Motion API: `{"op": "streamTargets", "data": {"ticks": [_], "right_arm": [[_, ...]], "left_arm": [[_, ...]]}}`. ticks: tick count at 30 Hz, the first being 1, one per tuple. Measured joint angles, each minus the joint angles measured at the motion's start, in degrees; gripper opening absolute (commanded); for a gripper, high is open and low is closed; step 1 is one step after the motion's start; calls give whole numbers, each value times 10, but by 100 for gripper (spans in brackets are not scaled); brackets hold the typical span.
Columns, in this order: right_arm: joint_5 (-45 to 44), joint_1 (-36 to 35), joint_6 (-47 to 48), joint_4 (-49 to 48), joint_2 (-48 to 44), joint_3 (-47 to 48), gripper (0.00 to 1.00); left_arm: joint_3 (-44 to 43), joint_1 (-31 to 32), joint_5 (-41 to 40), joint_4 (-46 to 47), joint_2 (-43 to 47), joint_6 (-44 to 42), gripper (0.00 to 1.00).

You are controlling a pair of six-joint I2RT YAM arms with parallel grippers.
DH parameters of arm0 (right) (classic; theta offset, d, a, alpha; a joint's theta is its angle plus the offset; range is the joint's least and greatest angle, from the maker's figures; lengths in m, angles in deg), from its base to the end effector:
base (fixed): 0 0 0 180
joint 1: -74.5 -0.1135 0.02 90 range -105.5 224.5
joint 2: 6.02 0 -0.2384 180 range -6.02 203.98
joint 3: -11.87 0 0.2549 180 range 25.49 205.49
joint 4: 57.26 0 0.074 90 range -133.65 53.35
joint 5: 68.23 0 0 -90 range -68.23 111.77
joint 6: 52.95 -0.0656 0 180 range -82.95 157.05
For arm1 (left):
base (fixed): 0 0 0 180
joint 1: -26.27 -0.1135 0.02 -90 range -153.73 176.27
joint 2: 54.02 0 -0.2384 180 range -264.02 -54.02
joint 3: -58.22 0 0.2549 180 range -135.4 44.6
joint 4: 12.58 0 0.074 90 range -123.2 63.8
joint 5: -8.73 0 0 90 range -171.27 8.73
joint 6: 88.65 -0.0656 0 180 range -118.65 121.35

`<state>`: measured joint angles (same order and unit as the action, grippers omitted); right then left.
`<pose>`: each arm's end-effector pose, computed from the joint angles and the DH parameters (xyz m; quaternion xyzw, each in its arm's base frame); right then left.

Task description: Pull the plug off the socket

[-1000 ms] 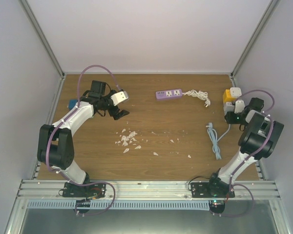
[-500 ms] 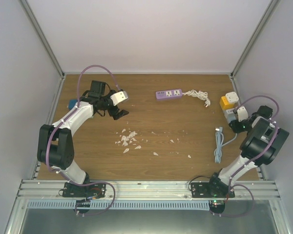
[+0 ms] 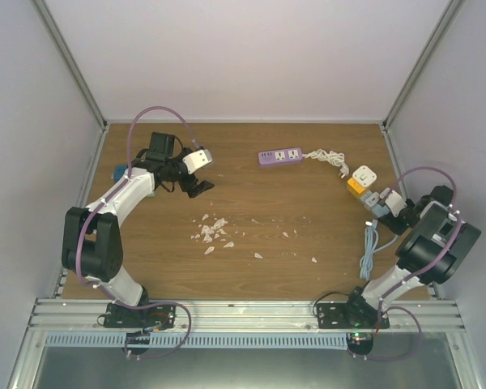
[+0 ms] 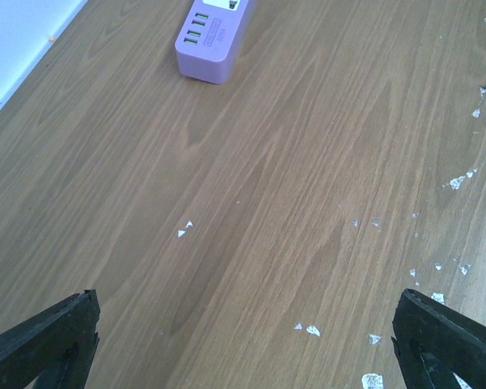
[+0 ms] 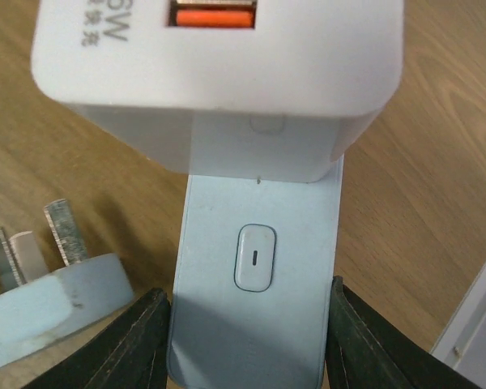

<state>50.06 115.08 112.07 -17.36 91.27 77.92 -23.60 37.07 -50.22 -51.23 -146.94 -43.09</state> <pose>0.2563 -0.1786 0.0931 -0.3214 0.9018 -0.0060 0.2887 0.3536 -0.1019 0.2031 0.5010 0.7589 -0.1446 0.3901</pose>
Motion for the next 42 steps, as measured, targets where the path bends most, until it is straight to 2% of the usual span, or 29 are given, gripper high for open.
{"op": "streamTargets", "data": {"ticks": [7, 15, 27, 42], "right_arm": [[16, 2, 102, 61, 23, 33, 33], [18, -20, 153, 112, 43, 63, 33], [49, -146, 157, 191, 82, 110, 34], [61, -311, 109, 205, 86, 113, 35]], "left_arm": [[0, 0, 0, -1, 0, 0, 99], [0, -3, 0, -4, 2, -1, 99], [0, -6, -6, -14, 12, -11, 99], [4, -24, 1, 6, 69, 30, 99]]}}
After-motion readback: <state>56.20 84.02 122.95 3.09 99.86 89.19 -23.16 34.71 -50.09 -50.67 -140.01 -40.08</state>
